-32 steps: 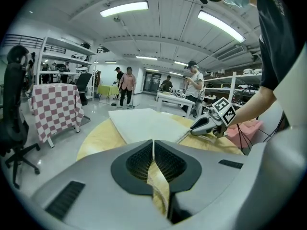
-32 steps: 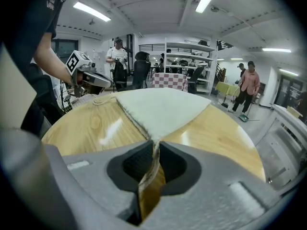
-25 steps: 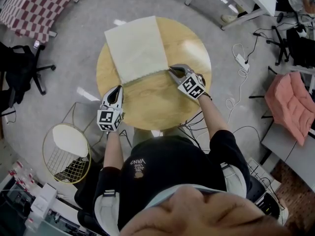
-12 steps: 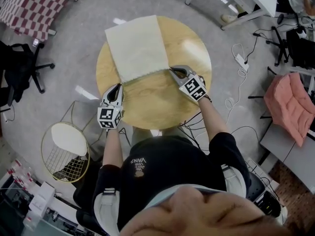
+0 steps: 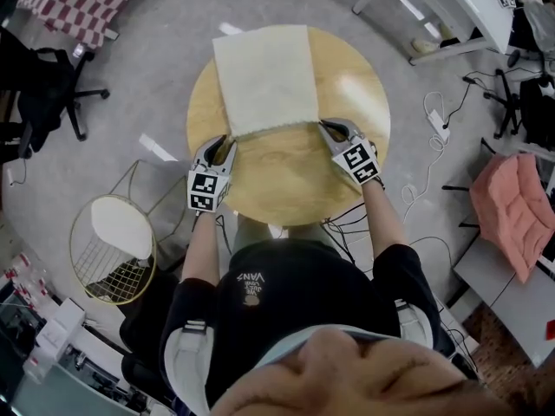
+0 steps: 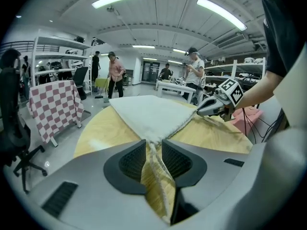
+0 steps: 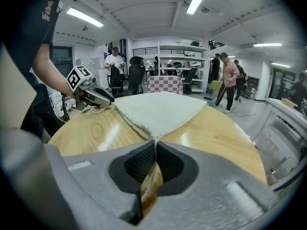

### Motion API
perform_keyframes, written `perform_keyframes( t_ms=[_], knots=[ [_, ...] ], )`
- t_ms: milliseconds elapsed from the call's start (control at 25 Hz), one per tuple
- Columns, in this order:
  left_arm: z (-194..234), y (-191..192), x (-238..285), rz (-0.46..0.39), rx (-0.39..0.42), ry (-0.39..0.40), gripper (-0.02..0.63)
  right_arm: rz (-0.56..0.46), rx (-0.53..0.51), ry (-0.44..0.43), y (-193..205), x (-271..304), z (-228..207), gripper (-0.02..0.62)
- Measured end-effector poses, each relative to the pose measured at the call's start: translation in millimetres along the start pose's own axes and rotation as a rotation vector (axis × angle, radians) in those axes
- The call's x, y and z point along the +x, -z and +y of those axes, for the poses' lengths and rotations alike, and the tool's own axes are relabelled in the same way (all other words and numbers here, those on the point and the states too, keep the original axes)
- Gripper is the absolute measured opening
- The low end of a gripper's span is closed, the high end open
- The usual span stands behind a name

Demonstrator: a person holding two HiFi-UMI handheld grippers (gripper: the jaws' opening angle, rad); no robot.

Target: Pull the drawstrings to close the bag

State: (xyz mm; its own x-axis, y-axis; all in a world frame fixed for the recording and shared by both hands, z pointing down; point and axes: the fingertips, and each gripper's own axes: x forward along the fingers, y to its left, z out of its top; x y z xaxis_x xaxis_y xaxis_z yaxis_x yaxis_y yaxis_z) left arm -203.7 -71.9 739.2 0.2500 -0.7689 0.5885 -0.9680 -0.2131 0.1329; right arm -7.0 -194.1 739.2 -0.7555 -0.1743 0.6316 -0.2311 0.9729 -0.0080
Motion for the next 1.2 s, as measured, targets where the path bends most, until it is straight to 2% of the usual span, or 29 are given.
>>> perform_keyframes(
  t_ms=[120,200,400,800,1040,1200],
  knots=[
    [-3.9,7.2,3.8,0.076,0.046,0.005,0.101,-0.001,0.0,0.005,-2.4,0.7,1.9,0.006],
    [-4.2,9.6,5.7,0.096,0.047,-0.007,0.101,-0.001,-0.001,0.007,-3.1,0.0,2.3,0.006],
    [4.9,8.0,9.6,0.09,0.008,-0.049,0.098,-0.002,-0.006,0.012,-3.8,-3.4,2.7,0.006],
    [-1.0,11.8,8.0,0.142,0.047,-0.016,0.032,-0.002,-0.004,0.018,-2.7,-5.1,1.9,0.006],
    [-1.4,10.9,5.1,0.133,0.028,0.003,0.023,-0.013,0.047,0.047,-4.1,-9.1,-0.8,0.006],
    [-0.4,2.5,1.7,0.11,0.026,-0.007,0.02,-0.044,0.129,0.076,-6.9,-13.9,-3.7,0.006]
  ],
)
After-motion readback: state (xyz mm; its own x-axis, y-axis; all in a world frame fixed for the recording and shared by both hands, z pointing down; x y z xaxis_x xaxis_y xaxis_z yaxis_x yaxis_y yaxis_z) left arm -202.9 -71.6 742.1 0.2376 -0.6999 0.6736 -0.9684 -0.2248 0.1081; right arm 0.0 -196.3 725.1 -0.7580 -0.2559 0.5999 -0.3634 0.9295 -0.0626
